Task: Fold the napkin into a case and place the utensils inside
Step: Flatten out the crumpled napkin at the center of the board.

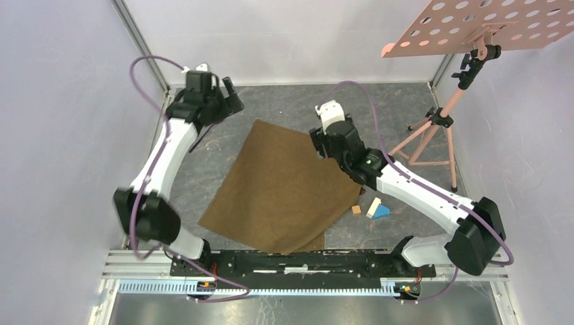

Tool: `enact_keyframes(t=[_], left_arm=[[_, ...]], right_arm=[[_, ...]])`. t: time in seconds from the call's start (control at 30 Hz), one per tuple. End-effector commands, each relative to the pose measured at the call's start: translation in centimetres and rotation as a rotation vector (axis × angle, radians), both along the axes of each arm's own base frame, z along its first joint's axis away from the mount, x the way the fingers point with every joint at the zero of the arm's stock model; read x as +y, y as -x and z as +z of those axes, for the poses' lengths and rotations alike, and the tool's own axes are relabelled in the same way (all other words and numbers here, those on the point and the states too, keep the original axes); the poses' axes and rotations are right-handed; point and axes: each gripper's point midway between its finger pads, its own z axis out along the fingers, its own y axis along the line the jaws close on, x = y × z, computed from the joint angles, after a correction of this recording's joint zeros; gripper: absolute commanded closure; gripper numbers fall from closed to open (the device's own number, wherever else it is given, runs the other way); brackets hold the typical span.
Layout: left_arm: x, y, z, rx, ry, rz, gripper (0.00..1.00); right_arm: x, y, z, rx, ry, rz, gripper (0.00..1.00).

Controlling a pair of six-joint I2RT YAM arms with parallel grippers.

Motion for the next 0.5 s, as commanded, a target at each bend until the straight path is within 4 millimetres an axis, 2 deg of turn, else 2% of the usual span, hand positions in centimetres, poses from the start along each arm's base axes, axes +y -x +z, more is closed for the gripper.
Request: enact_keyframes(t=[0.0, 0.07, 0.13, 0.2, 0.3, 0.37, 0.47], left_arm=[[-4.0, 5.9, 3.2, -0.098, 0.214, -0.184, 0.0], [-5.6, 7.7, 1.4, -0.067, 0.31, -0.228, 0.0], [-8.0, 9.2, -0.9, -0.04, 0.429, -0.281, 0.0], [-9.9, 9.6, -2.8, -0.02, 0.51, -0.31, 0.0], [-12.0, 9.2, -5.8, 0.031, 0.541, -0.321, 0.0], [-12.9, 8.4, -8.0, 0.055, 0.544, -0.303, 0.01], [-12.9, 6.9, -10.9, 0.083, 0.537, -0.243, 0.01]], right_arm=[[7.1, 4.8, -4.5, 0.211, -0.254, 0.362, 0.21], [7.4, 4.5, -5.6, 0.238, -0.276, 0.337, 0.19], [6.4, 3.6, -7.1, 0.277, -0.263, 0.268, 0.18], [4.8, 2.9, -9.0, 0.316, -0.27, 0.189, 0.18], [2.1, 2.2, -12.3, 0.366, -0.283, 0.101, 0.18], [1.1, 2.1, -14.2, 0.392, -0.278, 0.082, 0.2], [0.5, 2.2, -16.3, 0.398, -0.256, 0.074, 0.21]])
